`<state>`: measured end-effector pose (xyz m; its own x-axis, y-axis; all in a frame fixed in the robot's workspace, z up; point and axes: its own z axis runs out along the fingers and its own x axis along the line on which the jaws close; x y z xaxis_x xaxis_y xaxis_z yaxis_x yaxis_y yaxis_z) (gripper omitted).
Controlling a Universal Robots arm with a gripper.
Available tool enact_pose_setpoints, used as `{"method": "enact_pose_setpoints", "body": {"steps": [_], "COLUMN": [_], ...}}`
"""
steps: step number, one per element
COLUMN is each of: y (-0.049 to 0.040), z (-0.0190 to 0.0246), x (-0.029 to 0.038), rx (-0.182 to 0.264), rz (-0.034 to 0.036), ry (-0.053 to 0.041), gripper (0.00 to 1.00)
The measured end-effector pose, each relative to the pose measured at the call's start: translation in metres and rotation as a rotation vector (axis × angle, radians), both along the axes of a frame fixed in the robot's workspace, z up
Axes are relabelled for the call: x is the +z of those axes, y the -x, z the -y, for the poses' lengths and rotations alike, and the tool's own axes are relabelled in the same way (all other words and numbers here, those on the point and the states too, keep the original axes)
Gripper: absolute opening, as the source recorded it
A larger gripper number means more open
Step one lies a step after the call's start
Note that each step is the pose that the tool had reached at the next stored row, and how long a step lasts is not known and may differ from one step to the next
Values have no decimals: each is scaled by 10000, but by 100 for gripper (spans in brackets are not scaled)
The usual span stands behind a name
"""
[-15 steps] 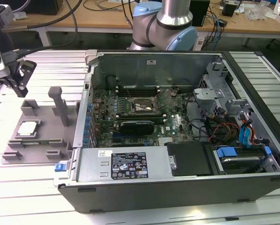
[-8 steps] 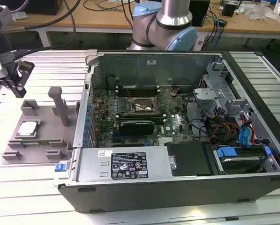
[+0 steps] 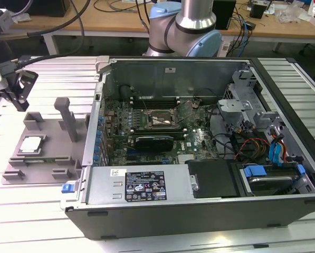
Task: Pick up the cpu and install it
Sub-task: 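Pick up the cpu and move it towards the insertion slot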
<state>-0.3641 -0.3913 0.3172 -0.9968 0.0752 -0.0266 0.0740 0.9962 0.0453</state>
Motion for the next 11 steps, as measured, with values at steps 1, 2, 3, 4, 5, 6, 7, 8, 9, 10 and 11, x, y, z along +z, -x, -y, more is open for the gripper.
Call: {"method": "enact_pose_setpoints", "body": {"steps": [1, 2, 3, 4, 5, 6, 7, 8, 9, 10, 11], "y": [2, 6, 11, 31, 51, 64, 96, 113, 119, 126, 137], "z": [0, 0, -1, -1, 0, 0, 0, 0, 2, 3, 8], "x": [-8, -18, -26, -49, -62, -70, -88, -102, -113, -124, -144], "rx": [0, 0, -1, -1, -1, -1, 1, 1, 3, 4, 5], "rz": [0, 1, 1, 4, 6, 8, 12, 12, 13, 11, 13], "ry": [0, 0, 0, -1, 0, 0, 0, 0, 0, 0, 0], "gripper": [11, 11, 11, 11, 11, 11, 11, 11, 11, 11, 11]}}
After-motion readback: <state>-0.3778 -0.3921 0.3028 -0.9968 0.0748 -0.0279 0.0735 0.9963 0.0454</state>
